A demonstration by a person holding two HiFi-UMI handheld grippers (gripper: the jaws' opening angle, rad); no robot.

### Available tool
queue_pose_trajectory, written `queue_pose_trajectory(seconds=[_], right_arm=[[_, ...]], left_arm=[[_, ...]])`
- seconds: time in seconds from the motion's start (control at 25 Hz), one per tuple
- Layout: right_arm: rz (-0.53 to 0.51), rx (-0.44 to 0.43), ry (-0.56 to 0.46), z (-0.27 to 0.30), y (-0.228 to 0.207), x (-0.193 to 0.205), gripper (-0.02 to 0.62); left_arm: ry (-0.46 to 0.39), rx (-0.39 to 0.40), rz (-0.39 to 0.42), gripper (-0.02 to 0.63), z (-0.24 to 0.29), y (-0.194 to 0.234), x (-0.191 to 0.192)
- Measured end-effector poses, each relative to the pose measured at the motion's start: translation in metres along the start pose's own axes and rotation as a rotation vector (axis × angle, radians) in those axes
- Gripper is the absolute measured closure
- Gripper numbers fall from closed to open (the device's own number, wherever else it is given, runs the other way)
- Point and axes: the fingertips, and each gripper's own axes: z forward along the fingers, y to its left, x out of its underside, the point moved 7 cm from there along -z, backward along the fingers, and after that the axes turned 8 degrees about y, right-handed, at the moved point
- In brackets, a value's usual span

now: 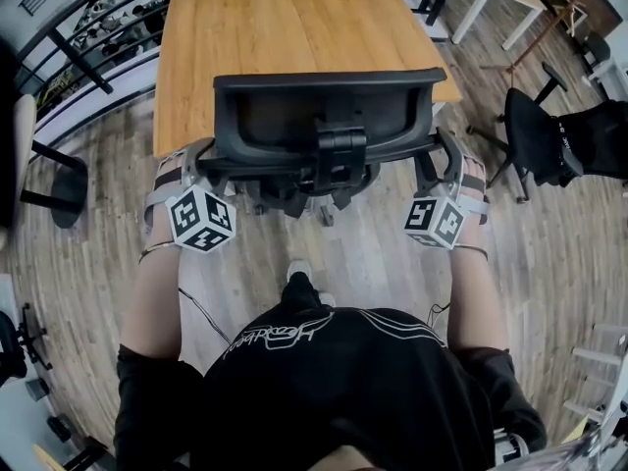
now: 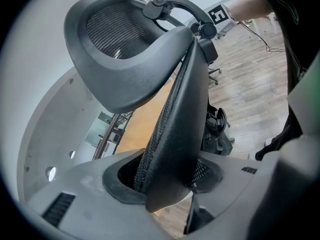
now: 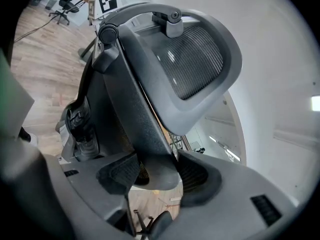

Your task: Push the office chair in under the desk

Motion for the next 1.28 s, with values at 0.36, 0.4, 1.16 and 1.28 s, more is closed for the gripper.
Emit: queue_pose_trajectory(seconds=[0.36,0.4,1.16,1.28], right_arm=[[0.017,0.009,0.023,0.039,-0.012,-0.007,0.333],[0.017,0.008,0.029,0.043,-0.013,-0.008,0.333],[0.037,0.023,0.124,0.118,-0.034,-0.017,0.333],[0.047,0.036,0.133,0.121,-0.033,-0.015,0.333]], left_arm=[[-0.013,-0.007,0.019,0.409,0.034,0.026,-0.012],[-0.013,-0.005,0.023,0.409,0.038,0.028,-0.013],[-0.100,0.054,0.082,0.443,0.079,0.047,-0.034],[-0.128,0.089,0.067,0.449,0.083,0.044,-0.034]])
